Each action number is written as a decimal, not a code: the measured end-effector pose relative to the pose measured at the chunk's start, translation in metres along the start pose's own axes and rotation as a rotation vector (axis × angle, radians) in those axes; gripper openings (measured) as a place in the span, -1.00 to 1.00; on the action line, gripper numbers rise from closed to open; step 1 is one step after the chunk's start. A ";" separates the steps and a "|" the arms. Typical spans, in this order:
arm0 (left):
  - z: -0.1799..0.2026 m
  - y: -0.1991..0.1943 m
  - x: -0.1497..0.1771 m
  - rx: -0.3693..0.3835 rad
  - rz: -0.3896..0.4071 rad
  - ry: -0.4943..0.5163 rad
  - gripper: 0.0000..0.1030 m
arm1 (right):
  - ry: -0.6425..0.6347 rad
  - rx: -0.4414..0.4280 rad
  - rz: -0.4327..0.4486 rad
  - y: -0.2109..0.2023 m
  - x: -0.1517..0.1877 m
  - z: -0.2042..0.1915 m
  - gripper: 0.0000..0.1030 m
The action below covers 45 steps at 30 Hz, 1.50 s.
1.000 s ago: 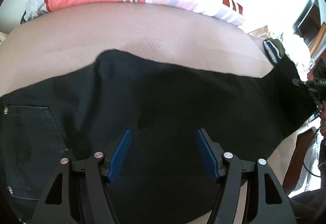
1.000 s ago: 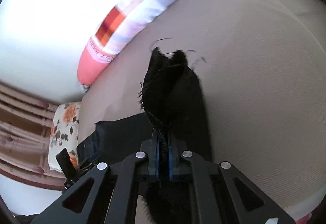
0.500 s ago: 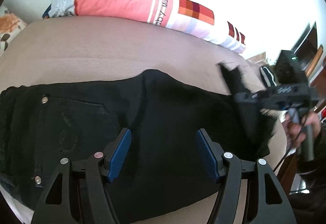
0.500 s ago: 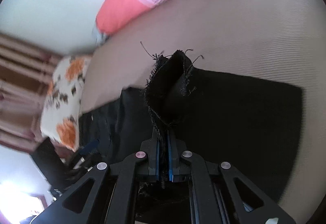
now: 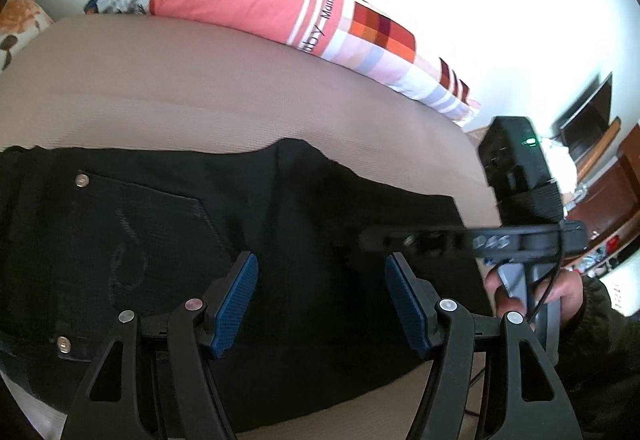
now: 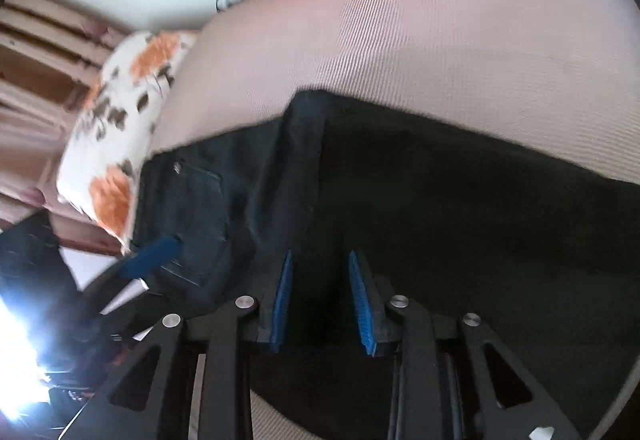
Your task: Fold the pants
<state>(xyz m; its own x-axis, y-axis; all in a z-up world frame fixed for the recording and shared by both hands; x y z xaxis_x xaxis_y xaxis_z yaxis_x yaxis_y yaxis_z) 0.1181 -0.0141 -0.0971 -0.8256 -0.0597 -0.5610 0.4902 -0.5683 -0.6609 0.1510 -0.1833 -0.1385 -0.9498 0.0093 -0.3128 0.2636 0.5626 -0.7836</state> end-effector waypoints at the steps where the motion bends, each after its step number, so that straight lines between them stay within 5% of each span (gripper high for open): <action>1: 0.002 0.001 0.001 0.013 -0.009 -0.005 0.28 | 0.004 -0.005 0.017 -0.008 -0.002 0.001 -0.42; 6: 0.010 0.012 0.010 0.111 -0.091 -0.090 0.28 | 0.058 0.033 0.138 -0.070 0.001 0.029 -0.07; 13: 0.019 0.040 0.032 0.114 -0.249 -0.139 0.26 | 0.148 0.089 0.179 -0.102 0.036 0.069 -0.06; 21: 0.015 0.063 0.049 0.116 -0.334 -0.236 0.20 | 0.234 0.058 0.190 -0.101 0.057 0.091 -0.06; 26: 0.025 0.077 0.062 0.128 -0.397 -0.255 -0.74 | 0.230 0.050 0.185 -0.097 0.060 0.091 -0.06; 32: 0.039 0.063 0.061 0.105 -0.336 -0.179 -0.86 | 0.182 0.137 0.170 -0.097 0.065 0.091 -0.06; 39: 0.027 0.073 0.073 0.065 -0.361 -0.153 -0.82 | 0.107 0.233 0.134 -0.085 0.080 0.100 -0.10; 45: 0.035 0.054 0.044 -0.118 -0.232 0.105 -0.62 | 0.049 0.287 0.182 -0.100 0.057 0.097 -0.09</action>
<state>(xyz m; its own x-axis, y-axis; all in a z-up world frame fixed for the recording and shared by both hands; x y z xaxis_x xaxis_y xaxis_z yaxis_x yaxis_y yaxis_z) 0.0980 -0.0762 -0.1400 -0.8890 0.1497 -0.4328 0.3261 -0.4567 -0.8277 0.0871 -0.3188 -0.1299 -0.8878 0.1322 -0.4408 0.4599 0.2926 -0.8384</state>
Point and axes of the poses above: each gripper's, at about its wrist camera, not at the fingertips, and y roughly the way its jaws point, z to its right, x to its underside, the point moved 7 cm from there along y, roughly the way its jaws point, and after that the axes turned 7 degrees about z, right-handed, at the moved point
